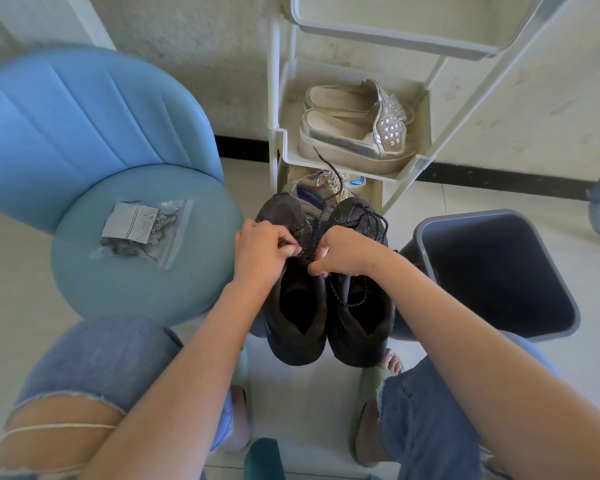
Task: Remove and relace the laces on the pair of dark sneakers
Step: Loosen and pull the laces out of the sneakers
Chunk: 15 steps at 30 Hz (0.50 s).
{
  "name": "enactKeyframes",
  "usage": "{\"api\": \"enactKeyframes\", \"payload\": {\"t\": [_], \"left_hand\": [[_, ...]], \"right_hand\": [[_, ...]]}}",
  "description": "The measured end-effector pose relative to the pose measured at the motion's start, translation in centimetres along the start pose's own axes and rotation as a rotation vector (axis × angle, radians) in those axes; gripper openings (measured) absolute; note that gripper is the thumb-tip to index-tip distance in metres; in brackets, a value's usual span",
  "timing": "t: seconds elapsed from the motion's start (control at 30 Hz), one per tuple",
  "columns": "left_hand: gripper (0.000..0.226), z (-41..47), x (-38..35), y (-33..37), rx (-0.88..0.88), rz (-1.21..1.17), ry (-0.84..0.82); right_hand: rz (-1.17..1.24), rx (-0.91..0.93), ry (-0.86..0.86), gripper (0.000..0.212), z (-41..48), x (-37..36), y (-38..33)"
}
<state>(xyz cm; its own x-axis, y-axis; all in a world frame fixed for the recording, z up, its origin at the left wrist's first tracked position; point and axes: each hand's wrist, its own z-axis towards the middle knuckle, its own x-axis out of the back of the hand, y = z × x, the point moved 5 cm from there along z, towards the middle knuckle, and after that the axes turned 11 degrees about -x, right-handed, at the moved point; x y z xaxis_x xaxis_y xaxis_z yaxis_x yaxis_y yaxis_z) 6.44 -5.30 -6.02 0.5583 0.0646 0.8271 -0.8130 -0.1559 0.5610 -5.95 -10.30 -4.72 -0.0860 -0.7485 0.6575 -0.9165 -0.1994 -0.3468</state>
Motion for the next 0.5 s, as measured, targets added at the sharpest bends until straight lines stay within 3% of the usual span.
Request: {"api": "enactKeyframes", "payload": {"t": [0.1,0.17,0.2,0.27,0.33,0.43,0.5], "left_hand": [[0.013,-0.7,0.1,-1.0,0.136,-0.271,0.269],[0.023,-1.6,0.7,-2.1,0.466,-0.694,0.519],[0.026,-1.8,0.5,-2.1,0.586,-0.901,0.550],[0.019,-1.3,0.3,-1.0,0.574,-1.165,0.480],[0.017,-0.9,0.5,0.4,0.449,-1.097,0.315],[0.006,-0.6,0.1,0.7,0.255,-0.542,0.095],[0.012,-0.4,-0.1,0.9,0.103,-0.234,-0.023]], "right_hand": [[0.034,-0.031,-0.005,0.020,-0.4,0.3,0.1],[0.027,-0.053,-0.008,0.021,-0.5,0.3,0.1],[0.020,-0.064,-0.010,0.021,-0.5,0.2,0.1],[0.005,-0.081,-0.009,0.022,-0.4,0.1,-0.1],[0.015,-0.099,-0.010,0.021,-0.3,0.2,0.0],[0.041,-0.120,-0.017,0.020,-0.1,0.2,0.2],[0.035,-0.111,-0.017,0.021,-0.1,0.1,0.1]]}}
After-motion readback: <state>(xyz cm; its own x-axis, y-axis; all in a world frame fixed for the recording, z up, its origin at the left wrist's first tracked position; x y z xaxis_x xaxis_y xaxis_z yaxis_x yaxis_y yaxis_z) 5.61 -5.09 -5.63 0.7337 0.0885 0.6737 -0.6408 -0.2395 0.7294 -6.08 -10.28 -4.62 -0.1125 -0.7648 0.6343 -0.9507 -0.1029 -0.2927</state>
